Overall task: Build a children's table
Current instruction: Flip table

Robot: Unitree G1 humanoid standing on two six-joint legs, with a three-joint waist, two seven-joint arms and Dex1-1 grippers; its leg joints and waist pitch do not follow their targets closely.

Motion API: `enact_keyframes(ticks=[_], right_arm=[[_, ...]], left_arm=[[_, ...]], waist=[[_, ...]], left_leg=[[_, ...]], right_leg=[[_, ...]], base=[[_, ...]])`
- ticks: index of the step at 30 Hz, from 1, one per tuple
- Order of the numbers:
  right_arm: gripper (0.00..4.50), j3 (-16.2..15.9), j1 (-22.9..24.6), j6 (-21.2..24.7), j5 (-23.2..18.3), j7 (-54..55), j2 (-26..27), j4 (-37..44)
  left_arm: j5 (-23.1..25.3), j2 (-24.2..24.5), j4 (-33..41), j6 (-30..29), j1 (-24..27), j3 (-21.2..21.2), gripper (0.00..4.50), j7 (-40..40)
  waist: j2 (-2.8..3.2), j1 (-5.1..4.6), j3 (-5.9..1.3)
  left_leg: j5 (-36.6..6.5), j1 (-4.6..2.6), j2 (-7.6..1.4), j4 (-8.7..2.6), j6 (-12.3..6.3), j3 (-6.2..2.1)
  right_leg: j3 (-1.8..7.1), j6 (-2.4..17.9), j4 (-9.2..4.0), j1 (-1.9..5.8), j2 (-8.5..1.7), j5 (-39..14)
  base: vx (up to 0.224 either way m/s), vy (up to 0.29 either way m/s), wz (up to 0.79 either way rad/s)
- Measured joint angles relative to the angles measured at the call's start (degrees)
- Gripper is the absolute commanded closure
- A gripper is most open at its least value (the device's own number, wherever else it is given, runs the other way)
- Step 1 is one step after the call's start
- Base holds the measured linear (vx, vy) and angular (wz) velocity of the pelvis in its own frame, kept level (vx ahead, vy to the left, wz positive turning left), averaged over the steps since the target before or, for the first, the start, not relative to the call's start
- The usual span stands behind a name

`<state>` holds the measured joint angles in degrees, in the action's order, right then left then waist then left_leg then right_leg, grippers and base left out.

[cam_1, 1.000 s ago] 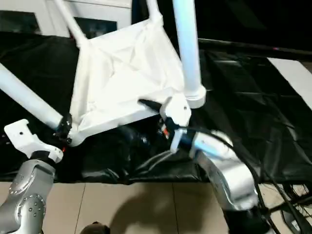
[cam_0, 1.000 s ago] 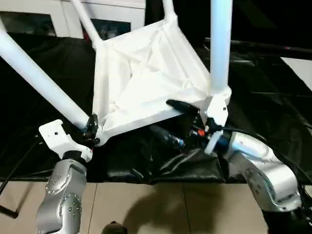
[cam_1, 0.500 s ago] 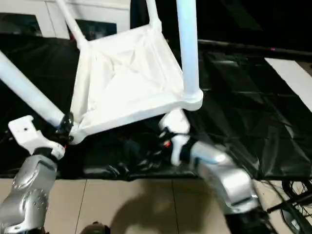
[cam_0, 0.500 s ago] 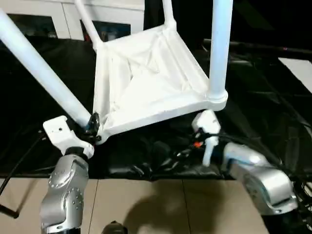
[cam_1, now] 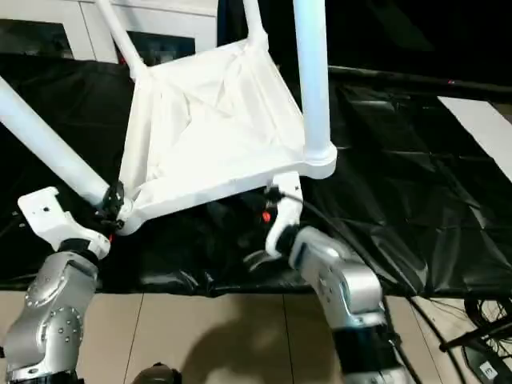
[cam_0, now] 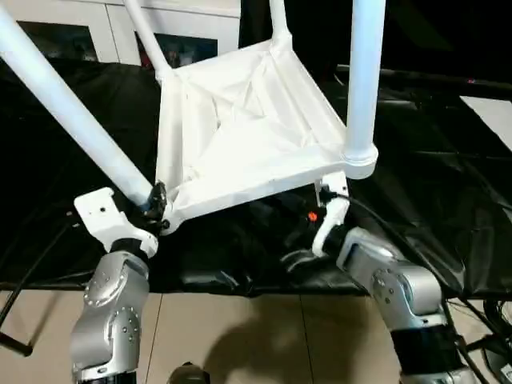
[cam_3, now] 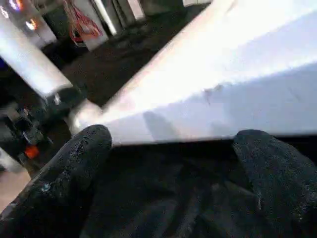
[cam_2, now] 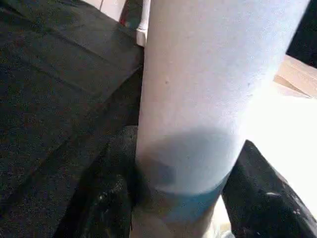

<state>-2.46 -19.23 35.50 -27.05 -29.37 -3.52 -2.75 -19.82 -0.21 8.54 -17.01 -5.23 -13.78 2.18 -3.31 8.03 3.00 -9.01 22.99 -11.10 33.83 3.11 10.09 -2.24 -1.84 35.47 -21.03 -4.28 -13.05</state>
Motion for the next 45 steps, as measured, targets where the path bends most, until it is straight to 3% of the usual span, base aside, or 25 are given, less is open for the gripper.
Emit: enact_keyframes(ticks=[6,9,13,18,29,32,40,42,45], right_arm=[[0.0,2.78,-3.48,-0.14,-1.32,3.02,3.15,-5.84],[0.0,6.24,-6.98,-1.58,-3.2,5.28,5.89,-11.85],[0.0,9.53,-11.28,-3.07,-4.45,7.84,7.33,-18.35],[0.0,12.65,-12.49,-3.58,-5.03,9.71,7.25,-21.77],[0.0,15.76,-13.47,-4.75,-7.71,8.8,8.99,-24.53],[0.0,17.76,-16.88,-5.71,-8.65,7.99,9.27,-29.02],[0.0,21.94,-23.43,-8.9,-10.1,7.24,8.95,-42.14],[0.34,22.71,-23.53,-9.5,-10.53,6.92,8.72,-43.42],[0.49,24.2,-24.17,-10.0,-10.97,6.01,8.19,-45.69]], left_arm=[[0.48,-0.07,-0.57,-0.1,0.02,0.06,2.37,-0.04],[0.9,-0.11,-0.56,-0.11,0.01,0.53,2.37,-0.01],[1.5,-0.36,-0.56,-0.14,0.01,1.51,2.37,0.01],[1.53,-0.38,0.01,-0.11,0.02,1.53,2.37,0.09],[1.53,-0.38,0.6,-0.1,0.16,1.25,2.37,0.67],[1.52,-0.28,0.69,-0.47,0.29,1.33,2.37,1.36],[1.19,1.89,2.81,-2.52,2.08,4.09,2.37,5.44],[1.19,2.59,3.13,-2.79,2.55,4.78,2.37,6.54],[1.21,3.81,3.78,-2.99,2.84,5.73,2.37,8.56]], waist=[[0.0,-0.87,0.0],[0.04,-1.71,0.03],[0.03,-1.98,0.02],[0.02,-1.37,0.02],[0.06,-0.76,0.04],[0.06,-0.72,0.04],[0.08,0.5,0.05],[0.08,0.44,0.05],[0.08,0.25,0.05]], left_leg=[[0.03,0.01,0.0,0.01,0.04,0.0],[0.04,0.01,0.0,0.01,0.06,0.0],[0.07,0.04,0.0,0.01,0.1,0.01],[0.09,0.11,0.0,0.01,0.09,0.02],[0.3,0.1,0.0,0.03,0.12,0.02],[0.31,0.1,0.0,0.03,0.13,0.02],[0.32,0.21,0.0,0.03,0.13,0.04],[0.32,0.21,0.0,0.03,0.12,0.05],[0.36,0.19,-0.01,0.03,0.11,0.05]], right_leg=[[0.0,0.0,0.07,-0.04,0.0,0.01],[0.02,0.01,0.17,-0.1,0.0,0.0],[0.01,0.08,0.33,-0.23,0.0,-0.04],[-0.01,0.15,0.45,-0.34,0.0,-0.09],[-0.01,0.13,0.64,-0.37,-0.06,-0.02],[-0.02,0.15,0.68,-0.39,-0.06,-0.01],[-0.05,0.18,0.68,-0.47,-0.07,-0.02],[-0.05,0.18,0.68,-0.47,-0.08,-0.02],[-0.04,0.18,0.74,-0.49,-0.08,-0.01]], base=[[0.0,0.0,0.0],[0.0,0.0,0.0],[0.0,0.0,0.0],[0.0,0.0,0.0],[0.0,0.0,0.0],[0.0,0.0,0.0],[0.0,0.0,0.0],[0.0,0.0,0.0],[0.0,0.0,0.0]])
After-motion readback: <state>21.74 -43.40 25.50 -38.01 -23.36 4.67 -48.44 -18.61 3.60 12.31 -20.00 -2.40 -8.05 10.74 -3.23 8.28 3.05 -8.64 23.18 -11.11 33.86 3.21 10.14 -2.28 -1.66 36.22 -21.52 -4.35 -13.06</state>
